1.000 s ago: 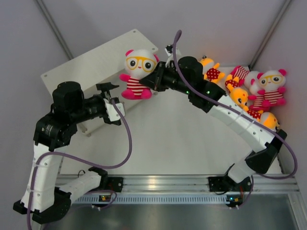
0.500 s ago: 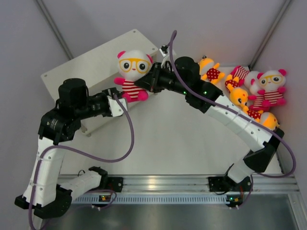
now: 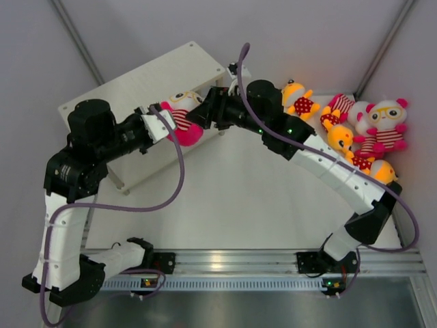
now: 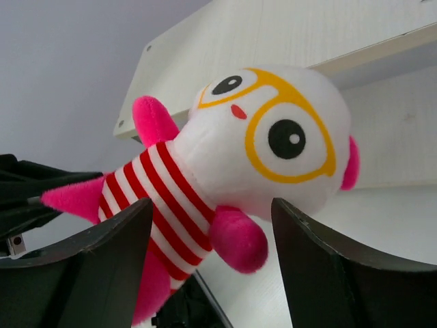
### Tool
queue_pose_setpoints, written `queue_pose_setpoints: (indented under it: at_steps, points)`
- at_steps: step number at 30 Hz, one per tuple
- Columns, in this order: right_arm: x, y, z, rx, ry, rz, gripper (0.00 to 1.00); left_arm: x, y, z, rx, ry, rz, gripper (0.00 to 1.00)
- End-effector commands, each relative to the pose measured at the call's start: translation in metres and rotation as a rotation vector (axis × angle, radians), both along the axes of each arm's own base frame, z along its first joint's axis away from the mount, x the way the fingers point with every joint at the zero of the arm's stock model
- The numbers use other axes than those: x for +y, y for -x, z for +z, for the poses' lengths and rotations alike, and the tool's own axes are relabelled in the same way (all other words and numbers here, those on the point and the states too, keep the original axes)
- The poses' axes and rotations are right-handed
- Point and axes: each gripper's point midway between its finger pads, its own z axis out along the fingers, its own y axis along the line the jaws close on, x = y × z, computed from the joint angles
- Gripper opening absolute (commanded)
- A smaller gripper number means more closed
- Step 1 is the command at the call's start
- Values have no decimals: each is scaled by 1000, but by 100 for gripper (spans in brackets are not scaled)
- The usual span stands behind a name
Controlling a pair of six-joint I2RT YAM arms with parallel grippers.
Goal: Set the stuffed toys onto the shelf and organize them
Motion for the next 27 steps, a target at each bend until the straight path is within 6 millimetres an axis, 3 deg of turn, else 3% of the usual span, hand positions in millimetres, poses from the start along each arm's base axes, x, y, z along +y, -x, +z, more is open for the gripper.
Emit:
queue_pose_setpoints:
  at_steps: [1,4,7,8,11,12,14,17,22,23,25,26,27]
  points:
    - [-38,-3,52,-129,-57,-118,71,22,-20,31,-58,73,197,0]
    - [-77,-10,57,-152,-69,-232,74,37,-33,55,-157,93,296,0]
    - [-120,-4,60,-182,-76,-339,75,65,-46,90,-307,92,447,0]
    - [-128,-3,60,-190,-70,-362,75,70,-43,112,-376,122,471,0]
    - [-157,3,61,-209,-70,-435,77,77,-34,150,-489,167,485,0]
    - [-165,2,59,-210,-60,-463,77,89,-34,165,-522,176,546,0]
    - [-179,6,59,-221,-52,-493,77,103,-37,171,-556,126,625,0]
    - [-191,9,53,-231,-31,-523,78,123,-40,162,-581,74,733,0]
    - [-196,10,35,-226,1,-533,79,128,-73,85,-405,13,752,0]
    - [-195,11,33,-227,3,-528,79,146,-83,68,-362,1,792,0]
    - [-193,12,23,-223,20,-509,80,162,-97,53,-302,42,801,0]
    - [-193,13,18,-216,32,-500,80,196,-98,50,-289,43,893,0]
    - [-193,14,15,-215,39,-492,81,208,-105,42,-256,47,914,0]
